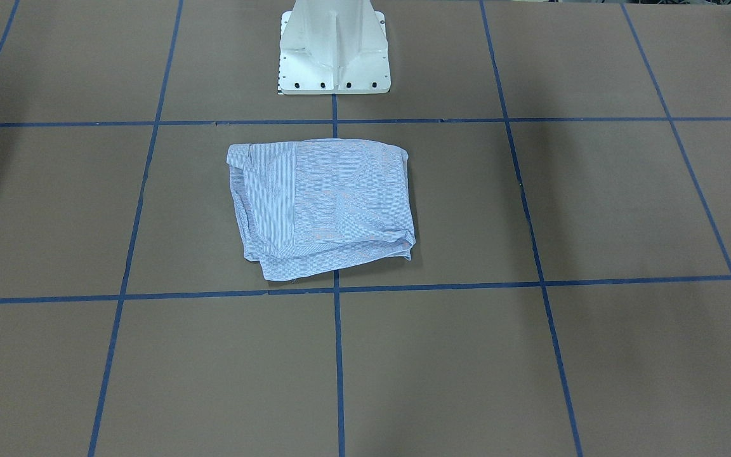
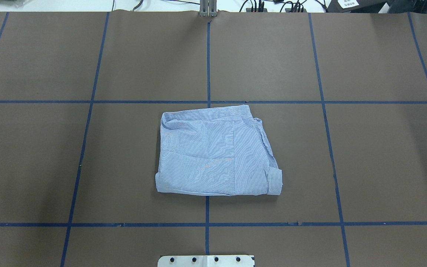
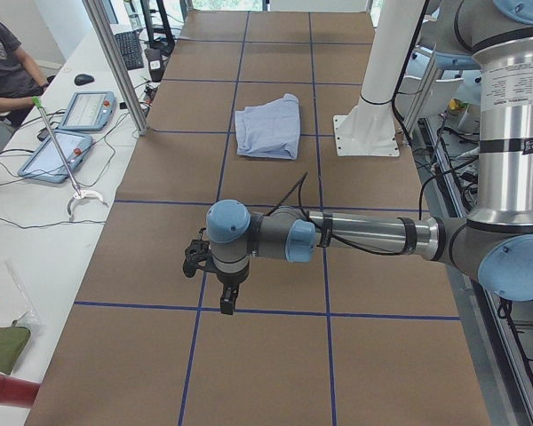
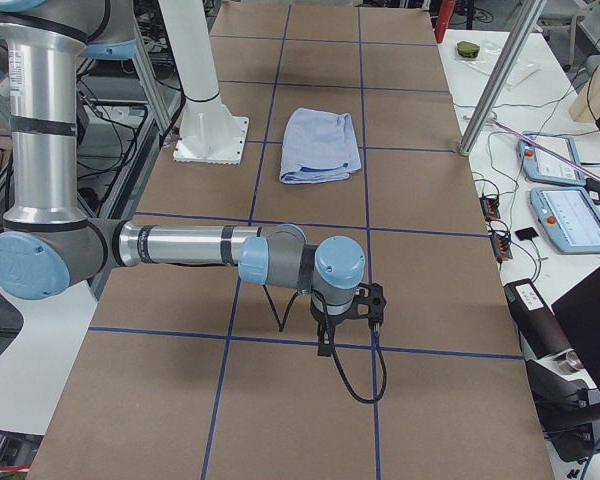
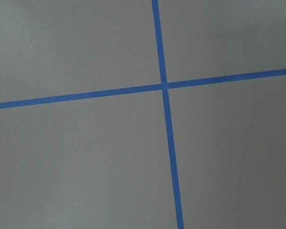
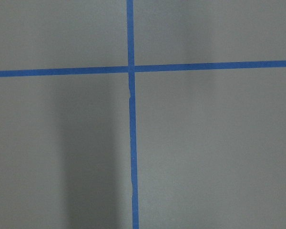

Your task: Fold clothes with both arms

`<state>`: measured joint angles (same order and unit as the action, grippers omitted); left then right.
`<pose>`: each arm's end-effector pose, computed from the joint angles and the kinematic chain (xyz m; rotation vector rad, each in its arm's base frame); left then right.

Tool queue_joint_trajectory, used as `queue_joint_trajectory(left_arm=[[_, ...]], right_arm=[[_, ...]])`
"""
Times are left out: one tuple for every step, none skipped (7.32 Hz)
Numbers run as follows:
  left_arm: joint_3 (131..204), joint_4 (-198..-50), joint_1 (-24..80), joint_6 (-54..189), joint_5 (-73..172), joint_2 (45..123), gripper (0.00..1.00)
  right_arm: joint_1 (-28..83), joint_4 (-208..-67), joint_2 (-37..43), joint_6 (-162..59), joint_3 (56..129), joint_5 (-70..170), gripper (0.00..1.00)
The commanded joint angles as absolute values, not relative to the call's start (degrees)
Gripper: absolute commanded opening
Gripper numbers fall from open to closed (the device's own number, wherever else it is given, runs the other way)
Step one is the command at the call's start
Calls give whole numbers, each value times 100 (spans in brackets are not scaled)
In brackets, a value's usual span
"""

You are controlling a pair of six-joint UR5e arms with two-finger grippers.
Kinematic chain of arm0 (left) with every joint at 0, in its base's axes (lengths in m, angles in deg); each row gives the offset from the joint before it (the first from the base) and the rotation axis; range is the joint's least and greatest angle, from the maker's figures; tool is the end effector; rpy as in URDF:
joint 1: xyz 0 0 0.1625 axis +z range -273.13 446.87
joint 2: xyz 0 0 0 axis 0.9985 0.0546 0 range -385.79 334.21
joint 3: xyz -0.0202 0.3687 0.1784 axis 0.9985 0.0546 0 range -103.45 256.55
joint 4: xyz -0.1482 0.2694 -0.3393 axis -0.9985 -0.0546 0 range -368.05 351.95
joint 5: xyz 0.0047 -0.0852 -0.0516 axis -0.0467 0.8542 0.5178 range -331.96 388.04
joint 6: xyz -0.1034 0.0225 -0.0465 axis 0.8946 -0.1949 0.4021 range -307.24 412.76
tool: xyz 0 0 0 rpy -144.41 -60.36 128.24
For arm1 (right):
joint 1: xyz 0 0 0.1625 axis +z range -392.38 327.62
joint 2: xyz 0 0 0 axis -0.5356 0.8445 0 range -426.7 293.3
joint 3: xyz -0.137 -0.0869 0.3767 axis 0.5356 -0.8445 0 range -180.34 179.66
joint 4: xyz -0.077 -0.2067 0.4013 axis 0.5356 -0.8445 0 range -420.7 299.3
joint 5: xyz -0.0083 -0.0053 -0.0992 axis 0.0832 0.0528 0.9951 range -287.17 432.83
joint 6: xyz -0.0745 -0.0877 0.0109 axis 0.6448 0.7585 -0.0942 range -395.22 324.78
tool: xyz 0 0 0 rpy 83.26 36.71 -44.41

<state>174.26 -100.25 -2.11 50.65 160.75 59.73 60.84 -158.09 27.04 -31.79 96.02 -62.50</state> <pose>-0.0457 -0.5135 0.6218 0.0973 0.7441 0.0874 0.0794 -0.4998 0.6410 -0.0326 -0.7939 0.0294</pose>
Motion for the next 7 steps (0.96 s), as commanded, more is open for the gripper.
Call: queue_joint_trajectory(left_arm=[[17411, -10025, -207, 5057, 16066, 5955, 100], [17376, -10034, -207, 5039, 16006, 5938, 100], [17350, -10051, -207, 4987, 15909, 5912, 100], [17323, -10077, -216, 4960, 15908, 5885, 100], [17323, -10078, -216, 4960, 15908, 5885, 100], [17323, -10069, -216, 4960, 15917, 5885, 100], [17323, -10069, -216, 4960, 15908, 5885, 100]], right_arm=[[6087, -15809, 2751, -3188, 9616, -6252, 100], [6087, -15809, 2760, -3188, 9616, -6252, 100], [6078, -15809, 2769, -3188, 9590, -6252, 100], [6078, -15809, 2804, -3180, 9590, -6252, 100], [6078, -15809, 2796, -3162, 9590, -6252, 100], [6078, -15809, 2796, -3162, 9607, -6252, 100], [6078, -15809, 2796, -3162, 9599, -6252, 100]])
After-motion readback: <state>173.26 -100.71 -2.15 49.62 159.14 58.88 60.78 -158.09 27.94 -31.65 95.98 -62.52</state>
